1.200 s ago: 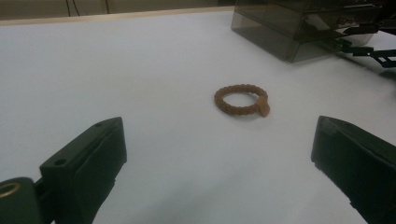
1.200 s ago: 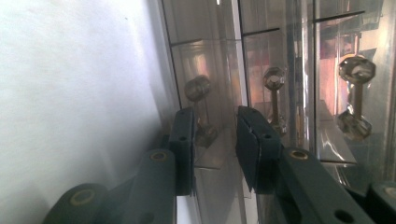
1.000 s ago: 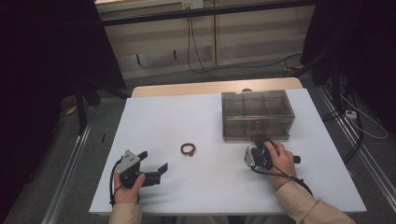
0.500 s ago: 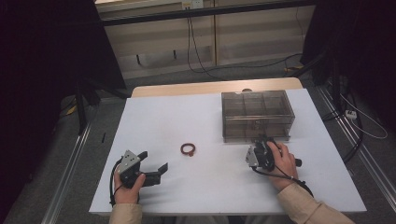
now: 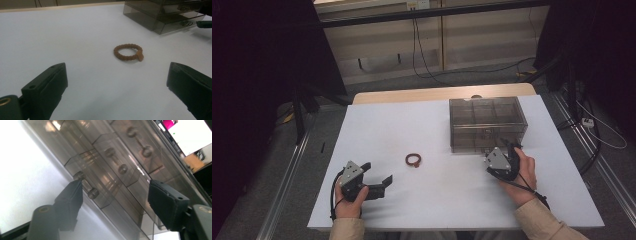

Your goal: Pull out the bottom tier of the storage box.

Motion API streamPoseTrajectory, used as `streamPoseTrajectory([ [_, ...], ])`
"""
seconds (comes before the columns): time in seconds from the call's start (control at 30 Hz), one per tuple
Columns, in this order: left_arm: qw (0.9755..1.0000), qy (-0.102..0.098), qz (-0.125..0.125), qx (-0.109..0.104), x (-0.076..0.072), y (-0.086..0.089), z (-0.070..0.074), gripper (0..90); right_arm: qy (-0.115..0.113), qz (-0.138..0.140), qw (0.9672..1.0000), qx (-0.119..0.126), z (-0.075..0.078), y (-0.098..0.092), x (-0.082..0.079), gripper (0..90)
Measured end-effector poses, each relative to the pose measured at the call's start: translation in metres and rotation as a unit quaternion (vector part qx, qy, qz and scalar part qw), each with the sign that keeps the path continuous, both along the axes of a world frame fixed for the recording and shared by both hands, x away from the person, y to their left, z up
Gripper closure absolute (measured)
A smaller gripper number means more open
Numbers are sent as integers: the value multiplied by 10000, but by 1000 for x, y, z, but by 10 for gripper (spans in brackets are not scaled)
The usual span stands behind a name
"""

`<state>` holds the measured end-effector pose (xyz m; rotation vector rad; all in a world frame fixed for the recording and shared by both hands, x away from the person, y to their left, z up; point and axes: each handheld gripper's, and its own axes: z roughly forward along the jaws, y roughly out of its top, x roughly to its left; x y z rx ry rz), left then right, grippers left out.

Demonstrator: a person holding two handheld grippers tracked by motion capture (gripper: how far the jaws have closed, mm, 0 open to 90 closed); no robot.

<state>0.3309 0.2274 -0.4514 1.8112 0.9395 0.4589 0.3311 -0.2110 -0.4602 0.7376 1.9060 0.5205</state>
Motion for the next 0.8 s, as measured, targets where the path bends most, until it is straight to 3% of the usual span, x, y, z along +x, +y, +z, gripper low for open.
streamPoseTrajectory([
  [0.1,10000,4,1,-5,0,0,0,33,61,-94,9981,601,3,-5,-1,275],
  [0.13,10000,4,2,-1,0,0,0,33,101,-134,9964,828,4,-7,-1,267],
  [0.17,10000,3,-3,0,0,-1,0,33,100,-234,9917,1260,7,-11,-2,254],
  [0.2,10000,3,0,-2,0,-1,0,33,100,-234,9917,1260,7,-11,-2,254],
  [0.23,10000,-3,-1,-12,0,-1,0,33,108,-282,9893,1430,8,-12,-1,241],
  [0.37,10000,2,-2,25,0,-1,0,33,276,-410,9749,2171,10,-17,0,179],
  [0.47,10000,12,-9,48,0,-1,0,33,445,-515,9617,2657,10,-21,1,157],
  [0.67,10000,14,-9,33,0,-2,-1,33,699,-645,9420,3217,9,-27,3,118],
  [0.73,10000,12,-6,34,0,-2,0,33,732,-647,9384,3315,9,-27,3,118],
  [0.8,10000,12,-9,48,0,-1,0,33,734,-650,9369,3355,9,-28,3,118],
])
